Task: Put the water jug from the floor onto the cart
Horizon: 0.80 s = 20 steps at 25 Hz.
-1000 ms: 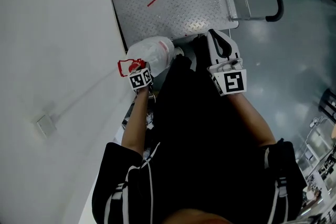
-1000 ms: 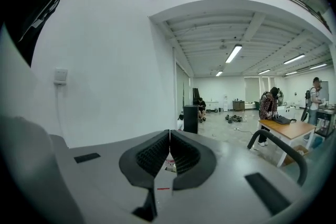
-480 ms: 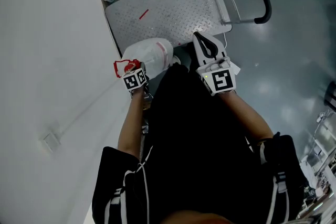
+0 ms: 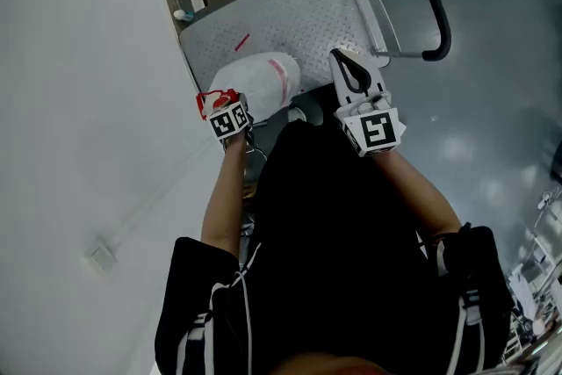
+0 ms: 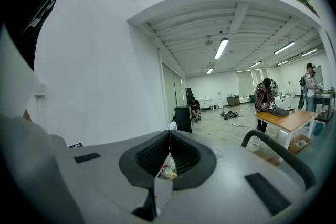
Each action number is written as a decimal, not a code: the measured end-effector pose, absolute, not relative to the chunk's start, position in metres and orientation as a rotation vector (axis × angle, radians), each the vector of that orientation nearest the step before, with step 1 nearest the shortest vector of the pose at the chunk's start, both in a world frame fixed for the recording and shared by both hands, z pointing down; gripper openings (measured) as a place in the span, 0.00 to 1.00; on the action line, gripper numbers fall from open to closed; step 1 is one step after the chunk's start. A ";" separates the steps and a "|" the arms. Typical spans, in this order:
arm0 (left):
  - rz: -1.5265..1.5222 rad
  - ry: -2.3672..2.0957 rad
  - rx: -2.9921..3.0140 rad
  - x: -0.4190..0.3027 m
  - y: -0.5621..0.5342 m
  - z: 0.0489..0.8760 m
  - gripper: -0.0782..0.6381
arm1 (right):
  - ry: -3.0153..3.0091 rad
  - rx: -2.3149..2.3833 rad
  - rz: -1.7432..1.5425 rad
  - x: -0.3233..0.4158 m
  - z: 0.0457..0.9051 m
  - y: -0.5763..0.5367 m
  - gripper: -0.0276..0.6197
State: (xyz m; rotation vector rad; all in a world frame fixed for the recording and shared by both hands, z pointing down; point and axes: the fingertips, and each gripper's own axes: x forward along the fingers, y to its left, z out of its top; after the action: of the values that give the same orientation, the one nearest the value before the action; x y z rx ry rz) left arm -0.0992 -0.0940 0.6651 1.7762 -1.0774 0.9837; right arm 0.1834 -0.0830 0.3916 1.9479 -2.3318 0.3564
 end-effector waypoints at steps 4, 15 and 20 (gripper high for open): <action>0.986 -1.088 1.787 -0.072 -0.131 0.668 0.14 | -2.317 1.969 0.362 0.214 0.393 -0.100 0.07; 1.054 -1.051 1.712 0.002 -0.185 0.714 0.14 | -2.310 1.888 0.345 0.278 0.397 -0.130 0.07; 1.039 -1.011 1.706 0.035 -0.190 0.734 0.14 | -2.228 1.899 0.410 0.306 0.407 -0.128 0.07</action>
State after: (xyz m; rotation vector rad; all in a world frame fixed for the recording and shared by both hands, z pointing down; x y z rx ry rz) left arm 0.0350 -0.1898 0.7342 1.7056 -1.0110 1.0388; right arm 0.3062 -0.1280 0.4071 1.8994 -2.2279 0.4099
